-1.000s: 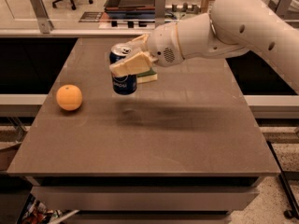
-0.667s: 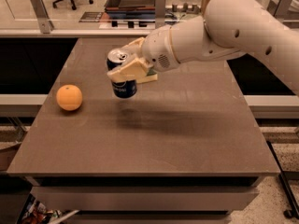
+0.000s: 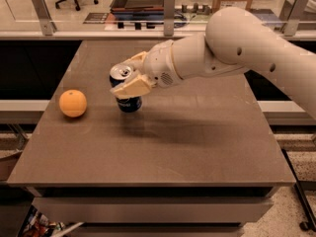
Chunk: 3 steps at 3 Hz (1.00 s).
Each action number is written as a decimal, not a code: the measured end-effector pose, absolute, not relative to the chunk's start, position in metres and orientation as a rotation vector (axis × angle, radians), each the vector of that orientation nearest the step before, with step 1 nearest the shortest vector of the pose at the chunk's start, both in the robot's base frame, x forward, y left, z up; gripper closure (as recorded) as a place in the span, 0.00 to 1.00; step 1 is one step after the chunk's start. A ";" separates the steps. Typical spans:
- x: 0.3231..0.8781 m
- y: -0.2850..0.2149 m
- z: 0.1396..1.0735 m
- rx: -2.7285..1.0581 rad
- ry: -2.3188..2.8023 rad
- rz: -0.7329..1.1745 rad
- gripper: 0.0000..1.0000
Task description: Move pepsi can near orange
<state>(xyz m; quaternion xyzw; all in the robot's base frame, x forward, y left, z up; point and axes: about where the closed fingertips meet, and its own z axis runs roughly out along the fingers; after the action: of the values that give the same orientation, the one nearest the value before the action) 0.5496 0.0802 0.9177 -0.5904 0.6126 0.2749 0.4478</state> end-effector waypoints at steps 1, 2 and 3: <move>0.546 0.090 0.912 -1.464 1.490 0.745 1.00; 0.543 0.098 0.906 -1.471 1.483 0.820 1.00; 0.540 0.106 0.899 -1.490 1.490 0.849 1.00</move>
Offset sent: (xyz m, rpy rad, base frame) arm -0.0084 0.0238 -0.0199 0.0911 0.1242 0.1176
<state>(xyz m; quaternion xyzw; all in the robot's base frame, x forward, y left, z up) 0.5395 0.1058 0.8991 -0.5950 0.5948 0.3388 0.4213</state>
